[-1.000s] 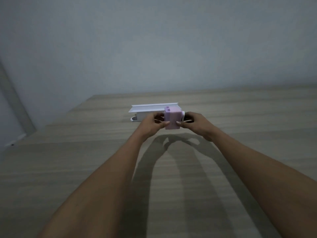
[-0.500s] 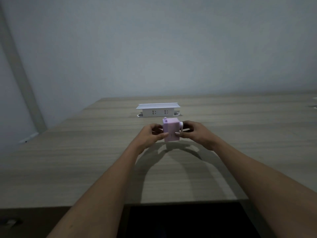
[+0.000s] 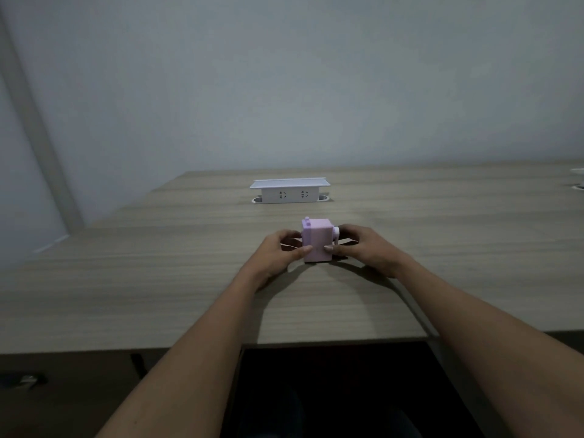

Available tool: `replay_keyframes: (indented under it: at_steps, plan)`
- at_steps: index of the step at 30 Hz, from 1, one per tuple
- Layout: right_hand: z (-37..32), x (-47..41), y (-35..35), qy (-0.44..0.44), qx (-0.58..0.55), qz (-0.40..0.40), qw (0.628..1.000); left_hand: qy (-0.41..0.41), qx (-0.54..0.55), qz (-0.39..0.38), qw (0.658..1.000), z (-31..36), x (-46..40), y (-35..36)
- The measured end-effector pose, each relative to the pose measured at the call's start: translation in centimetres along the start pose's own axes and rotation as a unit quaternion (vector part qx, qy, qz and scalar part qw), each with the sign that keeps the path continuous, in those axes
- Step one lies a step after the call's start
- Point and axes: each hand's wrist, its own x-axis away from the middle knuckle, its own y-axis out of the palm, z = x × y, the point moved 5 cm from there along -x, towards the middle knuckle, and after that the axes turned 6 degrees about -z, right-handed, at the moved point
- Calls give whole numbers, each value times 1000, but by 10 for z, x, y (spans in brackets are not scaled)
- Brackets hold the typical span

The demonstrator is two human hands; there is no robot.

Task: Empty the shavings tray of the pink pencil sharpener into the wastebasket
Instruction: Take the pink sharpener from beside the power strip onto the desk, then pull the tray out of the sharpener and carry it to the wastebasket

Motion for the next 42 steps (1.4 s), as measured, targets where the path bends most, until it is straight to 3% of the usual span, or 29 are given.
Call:
replay_keyframes:
  at_steps: [17, 29, 36, 42]
  plan:
    - [2, 0, 1, 9, 62, -45, 997, 12, 40, -41, 998, -11, -11, -5]
    - [-4, 8, 6, 49, 67, -26, 996, -33, 47, 20, 998, -19, 28, -67]
    - [-35, 20, -7, 34, 60, -16, 998, 19, 39, 54, 998, 31, 29, -89]
    - [-88, 34, -41, -1, 41, 35, 999, 64, 27, 13, 997, 95, 12, -68]
